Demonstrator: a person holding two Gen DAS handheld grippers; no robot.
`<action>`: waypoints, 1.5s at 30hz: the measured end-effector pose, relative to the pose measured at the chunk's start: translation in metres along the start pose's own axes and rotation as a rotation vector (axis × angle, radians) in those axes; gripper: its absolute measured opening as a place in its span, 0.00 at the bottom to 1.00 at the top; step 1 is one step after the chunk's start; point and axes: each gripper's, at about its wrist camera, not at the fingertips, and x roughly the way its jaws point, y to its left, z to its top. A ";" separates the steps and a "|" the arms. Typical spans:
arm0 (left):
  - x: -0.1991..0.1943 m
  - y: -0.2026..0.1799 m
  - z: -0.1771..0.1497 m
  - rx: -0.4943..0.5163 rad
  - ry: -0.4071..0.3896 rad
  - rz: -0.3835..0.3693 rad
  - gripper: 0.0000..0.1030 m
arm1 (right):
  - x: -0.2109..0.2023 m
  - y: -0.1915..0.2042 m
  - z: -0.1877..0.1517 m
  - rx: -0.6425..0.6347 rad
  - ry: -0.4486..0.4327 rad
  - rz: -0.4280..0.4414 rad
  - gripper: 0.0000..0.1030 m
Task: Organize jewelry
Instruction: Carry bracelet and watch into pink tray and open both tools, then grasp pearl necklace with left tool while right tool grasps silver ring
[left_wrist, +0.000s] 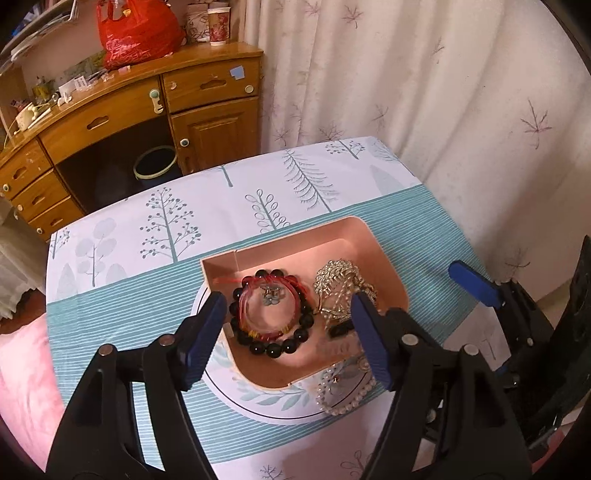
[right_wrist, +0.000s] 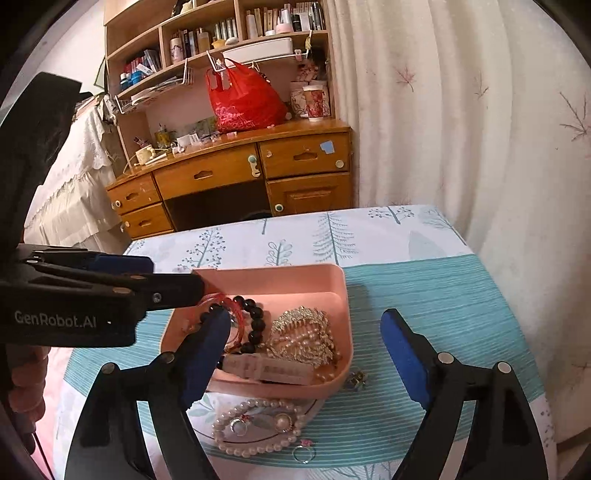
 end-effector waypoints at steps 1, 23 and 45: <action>0.000 0.001 -0.002 -0.005 -0.003 0.000 0.67 | 0.000 -0.001 -0.002 0.005 0.008 -0.002 0.85; 0.023 -0.009 -0.107 -0.085 0.117 -0.054 0.69 | 0.000 -0.019 -0.137 -0.157 0.247 -0.047 0.88; 0.063 -0.044 -0.112 0.040 0.135 0.076 0.22 | 0.021 -0.009 -0.127 -0.179 0.202 -0.001 0.47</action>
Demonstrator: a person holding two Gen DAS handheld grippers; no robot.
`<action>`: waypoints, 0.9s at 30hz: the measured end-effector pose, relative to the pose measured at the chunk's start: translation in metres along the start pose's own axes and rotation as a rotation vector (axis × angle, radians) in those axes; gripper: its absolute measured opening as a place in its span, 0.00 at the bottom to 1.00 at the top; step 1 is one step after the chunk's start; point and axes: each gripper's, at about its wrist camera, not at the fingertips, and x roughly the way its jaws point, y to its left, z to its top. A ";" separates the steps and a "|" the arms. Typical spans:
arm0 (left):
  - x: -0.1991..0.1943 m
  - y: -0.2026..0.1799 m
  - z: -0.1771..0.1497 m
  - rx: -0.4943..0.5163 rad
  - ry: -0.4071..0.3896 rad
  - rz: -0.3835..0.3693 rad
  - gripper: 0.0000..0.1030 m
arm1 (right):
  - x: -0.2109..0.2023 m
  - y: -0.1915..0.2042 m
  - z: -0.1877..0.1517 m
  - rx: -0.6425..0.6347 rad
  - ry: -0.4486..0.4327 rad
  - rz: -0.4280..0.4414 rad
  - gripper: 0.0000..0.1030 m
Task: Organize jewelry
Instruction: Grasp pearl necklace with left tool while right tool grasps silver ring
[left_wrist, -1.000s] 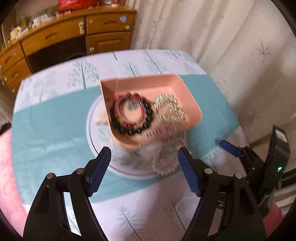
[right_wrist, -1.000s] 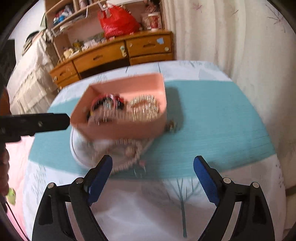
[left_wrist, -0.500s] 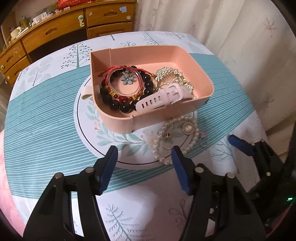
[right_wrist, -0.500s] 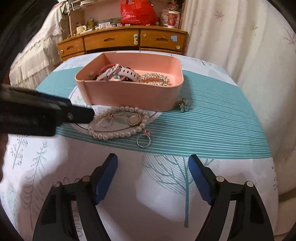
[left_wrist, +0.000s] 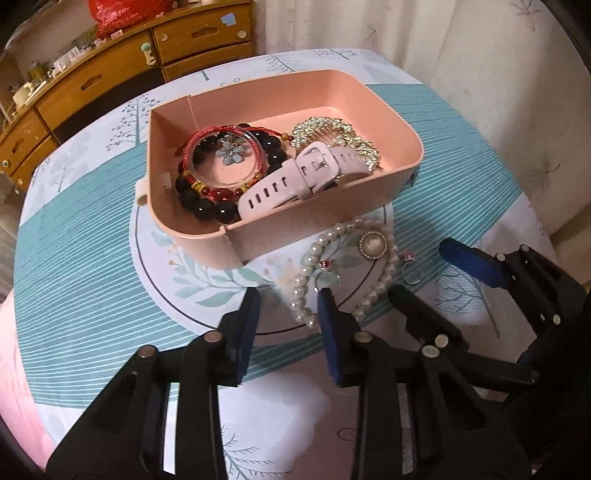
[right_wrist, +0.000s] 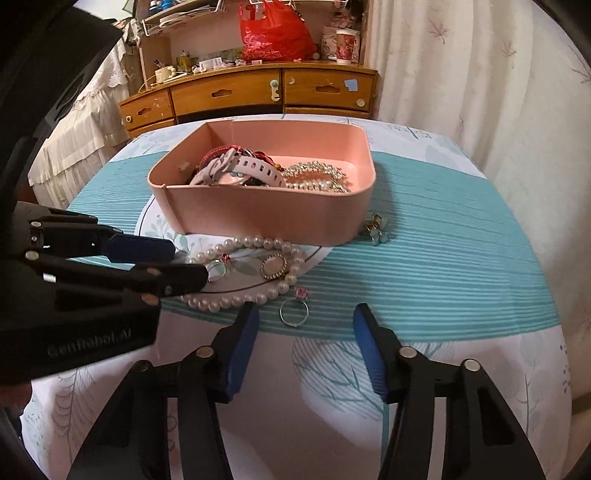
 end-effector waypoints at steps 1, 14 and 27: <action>0.000 0.001 0.000 -0.012 -0.004 -0.001 0.17 | 0.001 0.001 0.002 -0.004 -0.004 0.003 0.43; -0.015 0.018 -0.013 -0.156 -0.102 -0.132 0.05 | 0.008 0.014 0.012 -0.058 -0.015 0.008 0.13; -0.072 0.023 -0.015 -0.124 -0.245 -0.222 0.05 | -0.001 0.008 0.005 0.004 0.003 0.004 0.08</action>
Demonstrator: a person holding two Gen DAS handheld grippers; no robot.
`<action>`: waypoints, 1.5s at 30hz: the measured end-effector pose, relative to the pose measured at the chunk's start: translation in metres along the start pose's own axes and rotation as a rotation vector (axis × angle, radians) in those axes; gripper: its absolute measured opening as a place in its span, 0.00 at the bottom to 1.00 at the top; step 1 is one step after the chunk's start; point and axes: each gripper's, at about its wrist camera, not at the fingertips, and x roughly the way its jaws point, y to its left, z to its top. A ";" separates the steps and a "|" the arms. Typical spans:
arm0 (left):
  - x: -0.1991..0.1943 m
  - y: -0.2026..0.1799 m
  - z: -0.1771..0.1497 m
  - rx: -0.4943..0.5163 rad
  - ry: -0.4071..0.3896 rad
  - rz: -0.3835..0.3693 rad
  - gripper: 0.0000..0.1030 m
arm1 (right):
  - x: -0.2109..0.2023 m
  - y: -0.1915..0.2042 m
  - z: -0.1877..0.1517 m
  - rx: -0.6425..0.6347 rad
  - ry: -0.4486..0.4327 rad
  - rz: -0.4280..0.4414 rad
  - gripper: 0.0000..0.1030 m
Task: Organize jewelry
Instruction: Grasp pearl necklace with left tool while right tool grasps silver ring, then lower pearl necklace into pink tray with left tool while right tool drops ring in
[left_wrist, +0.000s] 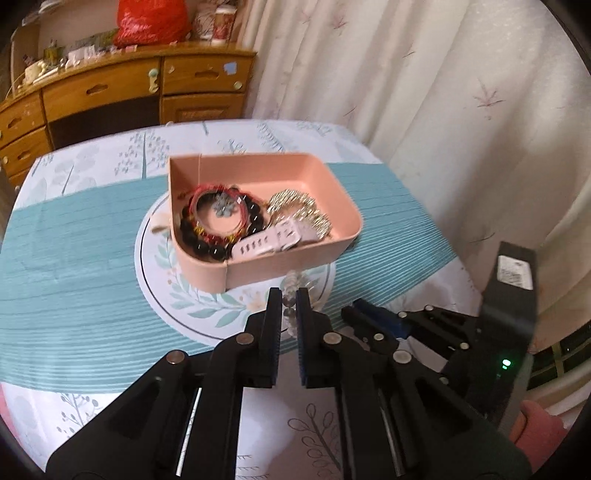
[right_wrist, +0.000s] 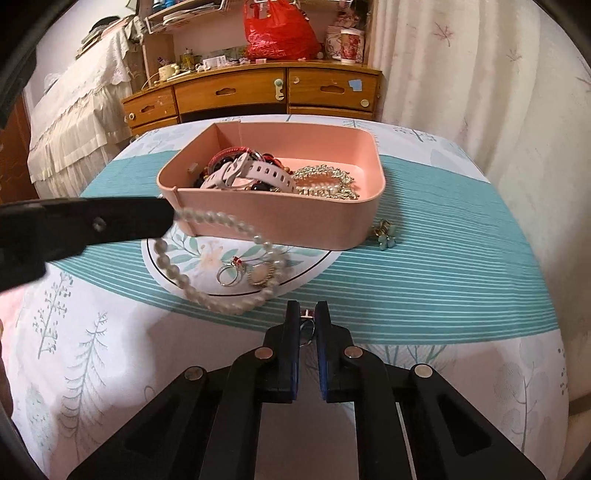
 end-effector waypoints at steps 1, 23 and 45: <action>-0.005 -0.002 0.002 0.009 -0.007 -0.006 0.05 | -0.002 -0.002 0.001 0.010 -0.005 0.004 0.08; -0.052 -0.024 0.086 0.127 -0.245 -0.028 0.05 | -0.054 -0.012 0.073 0.072 -0.162 0.046 0.08; 0.005 0.026 0.086 0.003 -0.070 0.140 0.50 | -0.020 -0.025 0.105 0.169 -0.125 0.046 0.36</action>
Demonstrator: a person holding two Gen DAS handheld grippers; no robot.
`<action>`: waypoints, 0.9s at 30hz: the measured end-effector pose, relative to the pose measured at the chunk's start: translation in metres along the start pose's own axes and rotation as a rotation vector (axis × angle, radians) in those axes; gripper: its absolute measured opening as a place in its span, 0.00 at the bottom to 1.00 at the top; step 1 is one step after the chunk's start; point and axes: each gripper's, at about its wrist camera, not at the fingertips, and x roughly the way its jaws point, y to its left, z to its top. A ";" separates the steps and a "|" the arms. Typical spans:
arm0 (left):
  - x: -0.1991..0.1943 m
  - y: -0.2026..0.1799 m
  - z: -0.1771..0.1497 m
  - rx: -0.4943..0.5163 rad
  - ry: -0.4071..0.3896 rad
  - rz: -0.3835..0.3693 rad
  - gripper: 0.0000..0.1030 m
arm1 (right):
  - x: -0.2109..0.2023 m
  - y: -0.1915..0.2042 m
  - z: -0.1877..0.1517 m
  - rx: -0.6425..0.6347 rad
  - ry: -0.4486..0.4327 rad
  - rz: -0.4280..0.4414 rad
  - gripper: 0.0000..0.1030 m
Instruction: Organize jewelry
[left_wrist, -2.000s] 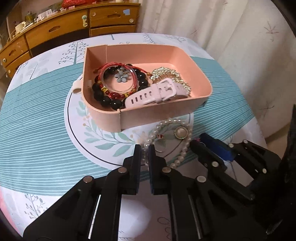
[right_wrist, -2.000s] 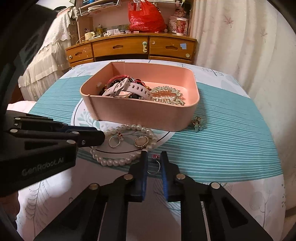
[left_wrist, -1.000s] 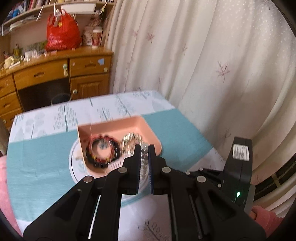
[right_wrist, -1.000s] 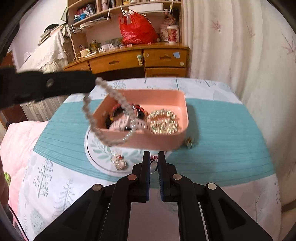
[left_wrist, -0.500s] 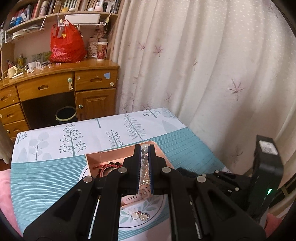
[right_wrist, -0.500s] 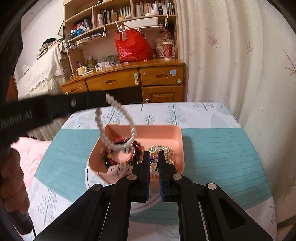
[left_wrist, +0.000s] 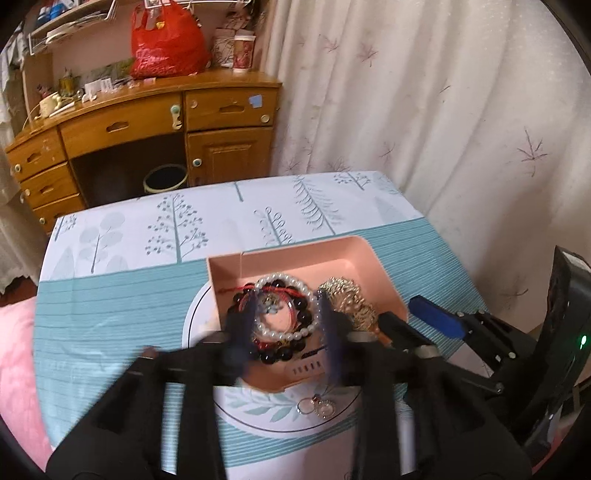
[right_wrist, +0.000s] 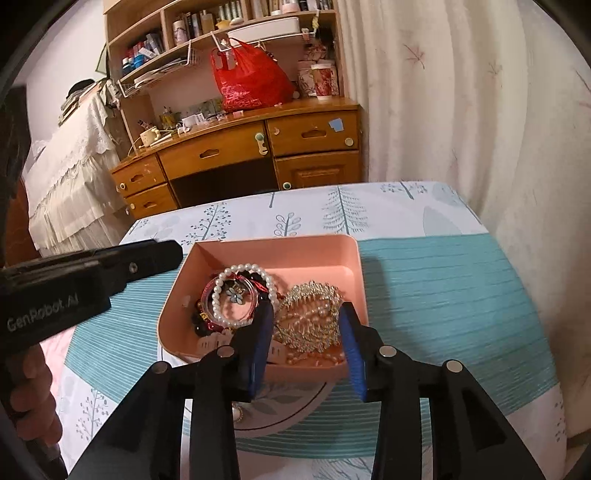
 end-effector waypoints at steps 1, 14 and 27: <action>-0.003 0.002 -0.004 -0.010 -0.011 0.005 0.62 | 0.001 -0.003 -0.002 0.013 0.010 0.006 0.37; -0.034 0.002 -0.071 -0.221 0.033 0.006 0.77 | 0.019 -0.073 -0.048 0.224 0.186 0.136 0.86; 0.018 -0.044 -0.109 -0.273 0.124 0.129 0.77 | 0.041 -0.079 -0.051 -0.159 0.272 0.034 0.88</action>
